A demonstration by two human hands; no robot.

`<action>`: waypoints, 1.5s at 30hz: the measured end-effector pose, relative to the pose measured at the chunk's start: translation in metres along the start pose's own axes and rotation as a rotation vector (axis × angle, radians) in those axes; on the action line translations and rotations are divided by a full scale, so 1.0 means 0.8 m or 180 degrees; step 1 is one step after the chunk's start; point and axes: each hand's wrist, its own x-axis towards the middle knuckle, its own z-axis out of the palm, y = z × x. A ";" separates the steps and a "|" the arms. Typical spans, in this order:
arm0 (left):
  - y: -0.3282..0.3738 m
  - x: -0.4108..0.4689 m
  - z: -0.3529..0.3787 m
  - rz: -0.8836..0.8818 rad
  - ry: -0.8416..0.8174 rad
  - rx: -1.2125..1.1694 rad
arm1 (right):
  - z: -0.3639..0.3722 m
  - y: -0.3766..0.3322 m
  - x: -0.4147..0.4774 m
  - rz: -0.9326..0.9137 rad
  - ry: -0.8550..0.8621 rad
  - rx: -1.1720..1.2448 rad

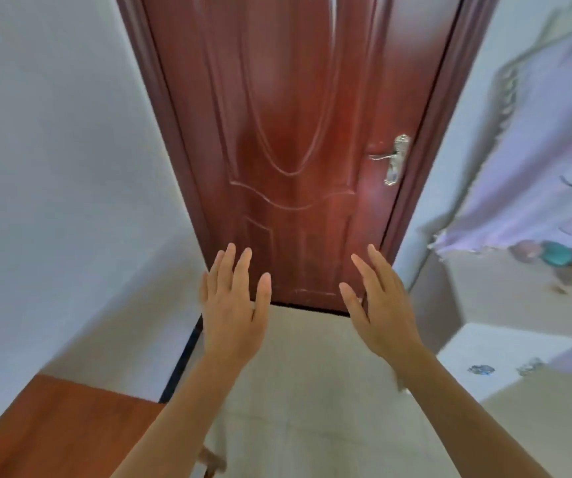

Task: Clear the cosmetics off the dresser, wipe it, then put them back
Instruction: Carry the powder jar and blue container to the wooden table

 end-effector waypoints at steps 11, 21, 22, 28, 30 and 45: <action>0.431 -0.059 0.247 0.1834 -0.1127 -0.0576 | -0.300 0.360 -0.173 0.1532 0.1133 -0.0725; 0.602 -0.052 0.449 0.2277 -0.1696 -0.0812 | -0.343 0.571 -0.207 0.2375 0.0985 -0.0984; 0.615 -0.044 0.477 0.2273 -0.1770 -0.0784 | -0.345 0.596 -0.201 0.2451 0.0883 -0.1006; 0.687 0.024 0.638 0.2215 -0.2486 0.0036 | -0.374 0.739 -0.146 0.2980 -0.0135 -0.1234; 0.705 0.049 0.679 0.2226 -0.2668 0.0223 | -0.384 0.778 -0.120 0.3067 -0.0306 -0.1246; 0.739 0.093 0.880 0.1078 -0.3084 0.0378 | -0.308 1.017 0.050 0.2245 -0.1341 -0.0546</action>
